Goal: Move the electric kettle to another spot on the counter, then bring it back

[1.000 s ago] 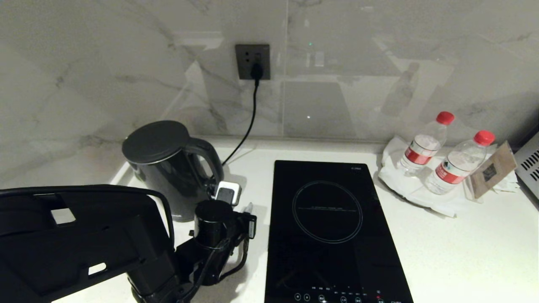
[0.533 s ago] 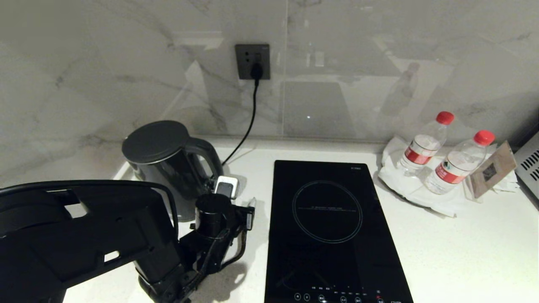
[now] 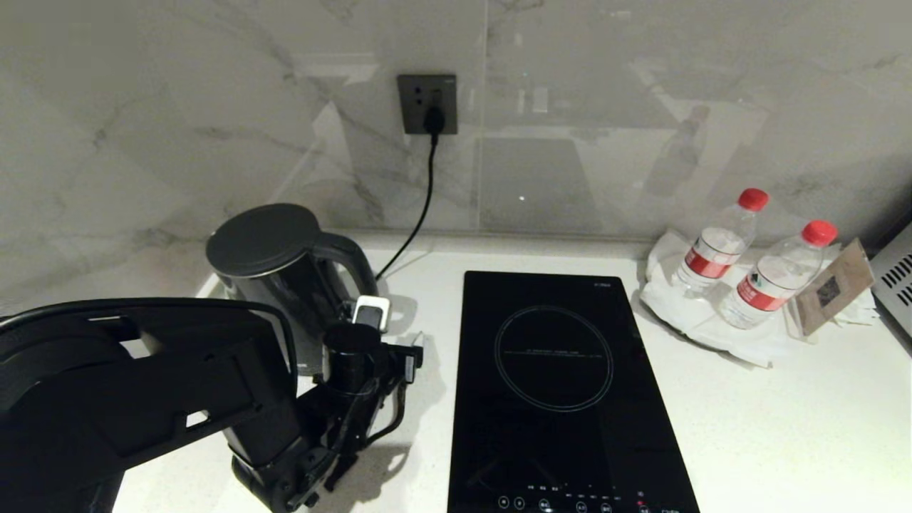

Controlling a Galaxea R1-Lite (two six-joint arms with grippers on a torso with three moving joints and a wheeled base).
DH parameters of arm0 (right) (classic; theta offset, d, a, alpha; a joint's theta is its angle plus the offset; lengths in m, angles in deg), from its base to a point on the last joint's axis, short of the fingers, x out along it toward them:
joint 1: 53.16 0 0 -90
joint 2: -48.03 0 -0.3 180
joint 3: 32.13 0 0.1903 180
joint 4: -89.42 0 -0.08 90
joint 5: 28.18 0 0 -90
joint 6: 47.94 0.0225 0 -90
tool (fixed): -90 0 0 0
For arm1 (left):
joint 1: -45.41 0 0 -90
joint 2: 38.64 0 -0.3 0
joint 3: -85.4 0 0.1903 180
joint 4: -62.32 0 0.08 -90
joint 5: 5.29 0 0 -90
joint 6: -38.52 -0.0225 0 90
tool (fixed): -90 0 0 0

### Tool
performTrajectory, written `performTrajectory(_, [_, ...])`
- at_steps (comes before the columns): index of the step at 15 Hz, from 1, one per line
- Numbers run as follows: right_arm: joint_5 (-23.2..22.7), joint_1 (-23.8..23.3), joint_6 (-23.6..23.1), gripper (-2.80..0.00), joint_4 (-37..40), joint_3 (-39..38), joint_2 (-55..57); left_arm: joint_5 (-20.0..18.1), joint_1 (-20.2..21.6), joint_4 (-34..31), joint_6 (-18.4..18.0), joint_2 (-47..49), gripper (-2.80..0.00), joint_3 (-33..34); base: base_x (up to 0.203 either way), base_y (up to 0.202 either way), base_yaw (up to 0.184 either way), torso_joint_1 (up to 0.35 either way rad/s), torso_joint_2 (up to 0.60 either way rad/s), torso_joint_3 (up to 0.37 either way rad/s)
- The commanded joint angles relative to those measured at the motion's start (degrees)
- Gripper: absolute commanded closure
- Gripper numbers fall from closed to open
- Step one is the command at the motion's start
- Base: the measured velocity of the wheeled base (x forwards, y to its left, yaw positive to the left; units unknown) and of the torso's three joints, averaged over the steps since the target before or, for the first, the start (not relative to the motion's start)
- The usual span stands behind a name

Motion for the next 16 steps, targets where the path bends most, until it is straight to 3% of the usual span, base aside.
performTrajectory(1, [-0.02,0.0,0.06,0.0,0.02,0.0,0.0,0.19,0.1,0.42,0.13,0.87,-2.8,-0.46,0.0,0.0,0.0,0.0,0.0,0.0])
performTrajectory(11, [-0.02,0.0,0.06,0.0,0.02,0.0,0.0,0.19,0.87,0.42,0.13,0.8,-2.8,-1.25,0.0,0.0,0.0,0.0,0.0,0.0])
performTrajectory(16, [-0.02,0.0,0.06,0.0,0.02,0.0,0.0,0.13,-1.81,0.42,0.16,-3.84,-2.8,1.18,0.0,0.0,0.0,0.0,0.0,0.0])
